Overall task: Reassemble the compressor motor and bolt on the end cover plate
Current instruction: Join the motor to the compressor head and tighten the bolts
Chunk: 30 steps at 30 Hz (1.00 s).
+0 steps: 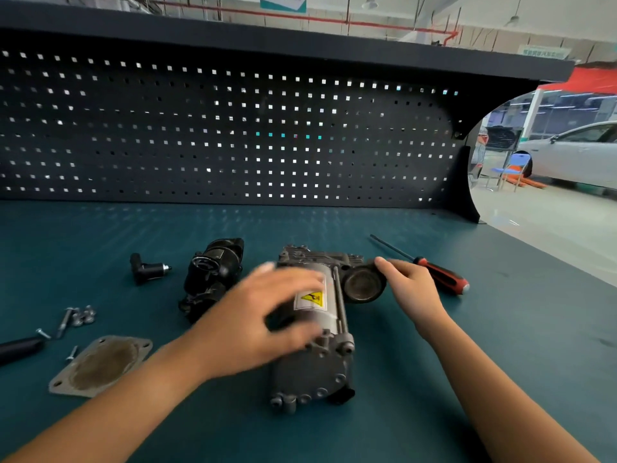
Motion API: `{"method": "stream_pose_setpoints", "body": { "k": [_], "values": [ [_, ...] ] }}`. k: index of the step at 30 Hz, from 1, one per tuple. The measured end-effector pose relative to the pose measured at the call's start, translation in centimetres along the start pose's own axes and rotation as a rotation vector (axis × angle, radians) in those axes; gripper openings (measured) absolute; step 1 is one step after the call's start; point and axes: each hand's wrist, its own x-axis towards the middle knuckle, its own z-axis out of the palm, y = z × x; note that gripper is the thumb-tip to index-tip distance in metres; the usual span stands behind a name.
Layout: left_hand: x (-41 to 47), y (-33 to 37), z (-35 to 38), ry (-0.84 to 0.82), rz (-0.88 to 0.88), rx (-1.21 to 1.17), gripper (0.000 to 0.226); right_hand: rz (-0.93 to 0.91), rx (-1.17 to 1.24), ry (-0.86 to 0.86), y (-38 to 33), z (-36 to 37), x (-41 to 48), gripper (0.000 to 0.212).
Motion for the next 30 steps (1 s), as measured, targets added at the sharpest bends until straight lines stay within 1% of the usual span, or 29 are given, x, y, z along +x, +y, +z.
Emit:
{"method": "stream_pose_setpoints", "body": {
  "k": [1,2,3,4,5,6,7,8,9,10,12,14,16,17,18,20,21,23,25,26,28,29,30],
  "values": [
    [-0.6,-0.9,-1.0,0.161,-0.026,0.058,0.047,-0.068,-0.083,0.05,-0.4,0.1,-0.1,0.019],
    [-1.0,-2.0,-2.1,0.317,-0.092,0.136,0.047,-0.151,-0.148,0.116,-1.1,0.4,-0.3,0.025],
    [-1.2,-3.2,-3.1,0.426,-0.201,0.205,0.049,-0.242,-0.178,0.169,-2.1,0.8,-0.4,0.028],
    [-1.4,-4.4,-4.0,0.464,-0.332,0.246,0.052,-0.329,-0.191,0.172,-3.6,1.5,-0.6,0.027],
    [-1.6,-5.5,-4.4,0.43,-0.462,0.25,0.059,-0.412,-0.216,0.113,-5.1,2.5,-0.7,0.024],
    [-1.9,-6.5,-4.4,0.358,-0.57,0.228,0.067,-0.485,-0.293,0.007,-6.7,3.8,-0.6,0.022],
    [-2.3,-7.4,-4.0,0.282,-0.642,0.19,0.073,-0.557,-0.456,-0.108,-8.0,5.3,-0.2,0.022],
    [-2.6,-8.1,-3.5,0.229,-0.682,0.148,0.077,-0.63,-0.668,-0.214,-9.2,6.8,0.3,0.023],
    [-2.9,-8.7,-2.9,0.21,-0.691,0.11,0.077,-0.697,-0.882,-0.306,-10.3,8.4,0.9,0.025],
    [-3.1,-9.1,-2.5,0.223,-0.681,0.082,0.077,-0.735,-1.057,-0.395,-11.2,9.8,1.4,0.027],
    [-3.3,-9.8,-2.0,0.286,-0.663,0.055,0.075,-0.728,-1.303,-0.614,-12.1,12.4,2.2,0.038],
    [-3.3,-10.3,-1.9,0.279,-0.665,0.022,0.085,-0.606,-1.424,-0.824,-12.1,14.7,2.4,0.057],
    [-3.5,-10.6,-1.7,0.207,-0.678,-0.027,0.105,-0.495,-1.499,-0.944,-11.3,16.3,2.5,0.071],
    [-3.5,-10.6,-1.6,0.184,-0.682,-0.044,0.111,-0.48,-1.542,-0.969,-10.9,16.7,2.5,0.073],
    [-3.5,-10.6,-1.6,0.182,-0.68,-0.05,0.111,-0.495,-1.568,-0.97,-10.7,16.8,2.5,0.072],
    [-3.4,-10.8,-1.5,0.22,-0.677,-0.057,0.102,-0.605,-1.531,-0.92,-10.5,16.5,2.4,0.064],
    [-3.3,-10.8,-1.4,0.237,-0.682,-0.067,0.098,-0.649,-1.461,-0.882,-10.6,16.1,2.3,0.061],
    [-3.3,-10.9,-1.3,0.26,-0.684,-0.105,0.091,-0.642,-1.204,-0.769,-11.2,14.5,1.9,0.06],
    [-3.2,-10.9,-1.2,0.293,-0.689,-0.157,0.087,-0.541,-0.813,-0.631,-11.6,11.9,1.2,0.057],
    [-3.2,-11.0,-1.2,0.313,-0.7,-0.183,0.086,-0.48,-0.593,-0.574,-11.6,10.2,0.6,0.051],
    [-3.4,-11.1,-1.1,0.341,-0.725,-0.22,0.084,-0.345,-0.161,-0.454,-10.9,6.6,-1.5,0.029],
    [-3.4,-11.1,-1.0,0.343,-0.736,-0.219,0.083,-0.262,-0.016,-0.385,-10.1,5.1,-2.6,0.019],
    [-3.4,-11.0,-0.8,0.342,-0.743,-0.204,0.083,-0.184,0.067,-0.328,-9.2,4.0,-3.8,0.013]
  ]
}}
